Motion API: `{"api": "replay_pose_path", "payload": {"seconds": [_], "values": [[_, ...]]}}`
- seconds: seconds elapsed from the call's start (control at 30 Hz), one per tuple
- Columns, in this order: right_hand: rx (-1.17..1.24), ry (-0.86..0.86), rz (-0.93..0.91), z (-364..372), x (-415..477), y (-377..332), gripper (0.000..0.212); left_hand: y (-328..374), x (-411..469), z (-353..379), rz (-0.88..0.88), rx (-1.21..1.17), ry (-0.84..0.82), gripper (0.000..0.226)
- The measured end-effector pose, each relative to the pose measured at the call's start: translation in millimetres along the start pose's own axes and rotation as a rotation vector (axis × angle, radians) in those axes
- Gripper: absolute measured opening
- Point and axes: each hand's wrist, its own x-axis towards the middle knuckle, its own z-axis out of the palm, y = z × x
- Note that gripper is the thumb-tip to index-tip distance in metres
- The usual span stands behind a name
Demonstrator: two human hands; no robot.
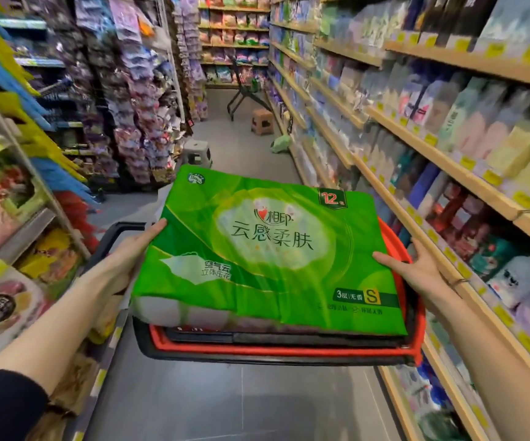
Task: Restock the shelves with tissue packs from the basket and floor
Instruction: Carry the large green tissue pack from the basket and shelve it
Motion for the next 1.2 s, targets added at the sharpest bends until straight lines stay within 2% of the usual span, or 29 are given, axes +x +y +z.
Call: {"api": "replay_pose_path", "payload": {"seconds": [0.13,0.33,0.5,0.57,0.67,0.83,0.97,1.07,1.1,1.2], "values": [[-0.027,-0.033,-0.015,22,74,-21,0.123,22,54,8,-0.01,0.0,0.061,0.09],[-0.035,-0.019,-0.067,65,165,-41,0.118,54,146,12,-0.014,-0.018,0.066,0.088],[0.02,0.037,0.021,119,235,-52,0.136,88,252,2,-0.019,0.009,0.005,0.119],[0.006,0.072,0.03,139,261,-61,0.136,109,293,-2,-0.009,0.036,-0.045,0.122],[0.011,0.114,0.041,167,299,-79,0.136,140,353,-10,0.0,0.041,-0.078,0.115],[-0.011,0.129,0.056,198,387,-76,0.122,169,457,-21,-0.046,0.045,-0.107,0.098],[0.013,0.143,0.029,231,425,-123,0.125,192,522,-12,-0.043,0.012,-0.104,0.091],[0.005,0.116,0.027,252,468,-143,0.136,210,568,2,-0.037,-0.026,-0.137,0.051],[0.017,0.1,0.031,260,486,-145,0.137,216,587,5,-0.051,-0.047,-0.151,0.044],[0.052,0.057,0.044,280,539,-153,0.14,230,640,17,-0.095,-0.067,-0.172,0.065]]}}
